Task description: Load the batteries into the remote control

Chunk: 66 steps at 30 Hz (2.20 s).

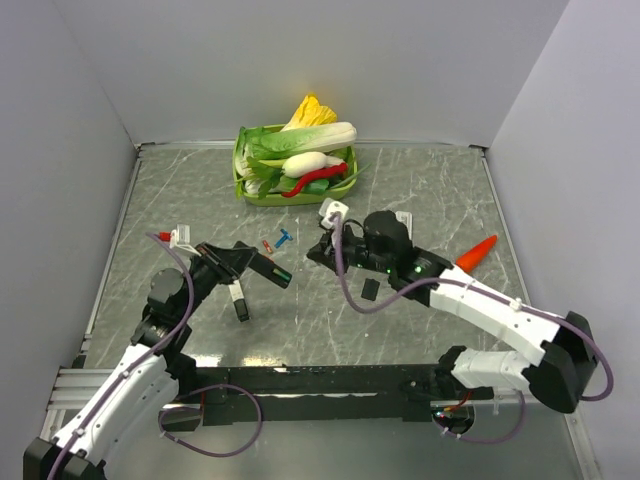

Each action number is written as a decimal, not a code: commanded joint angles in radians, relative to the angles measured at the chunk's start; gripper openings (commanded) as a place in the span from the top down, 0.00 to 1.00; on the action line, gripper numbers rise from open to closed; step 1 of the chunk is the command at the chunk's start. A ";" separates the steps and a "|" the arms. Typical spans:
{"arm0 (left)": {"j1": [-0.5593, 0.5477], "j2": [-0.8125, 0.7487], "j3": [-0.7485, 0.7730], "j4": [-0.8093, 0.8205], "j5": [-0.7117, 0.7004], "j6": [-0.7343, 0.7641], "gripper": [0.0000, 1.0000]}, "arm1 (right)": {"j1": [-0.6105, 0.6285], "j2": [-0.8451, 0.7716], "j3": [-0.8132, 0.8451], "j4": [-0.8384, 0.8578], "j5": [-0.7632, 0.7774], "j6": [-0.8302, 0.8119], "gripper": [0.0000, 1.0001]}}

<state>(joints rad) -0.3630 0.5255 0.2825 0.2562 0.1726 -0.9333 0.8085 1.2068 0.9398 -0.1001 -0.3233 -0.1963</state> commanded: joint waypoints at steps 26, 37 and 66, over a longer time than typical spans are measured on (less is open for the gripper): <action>0.001 0.041 -0.008 0.313 0.094 -0.269 0.99 | 0.199 0.025 -0.087 0.476 0.139 0.299 1.00; 0.001 0.034 0.004 0.261 0.113 -0.246 0.99 | 0.199 -0.010 -0.067 0.450 0.179 0.210 1.00; 0.001 0.080 0.006 0.371 0.090 -0.344 0.99 | 0.219 0.115 0.019 0.106 0.165 0.173 1.00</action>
<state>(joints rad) -0.3630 0.5934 0.2546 0.4728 0.2630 -1.2011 1.0187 1.2900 0.9318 0.1204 -0.1787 -0.0208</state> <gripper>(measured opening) 0.211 0.034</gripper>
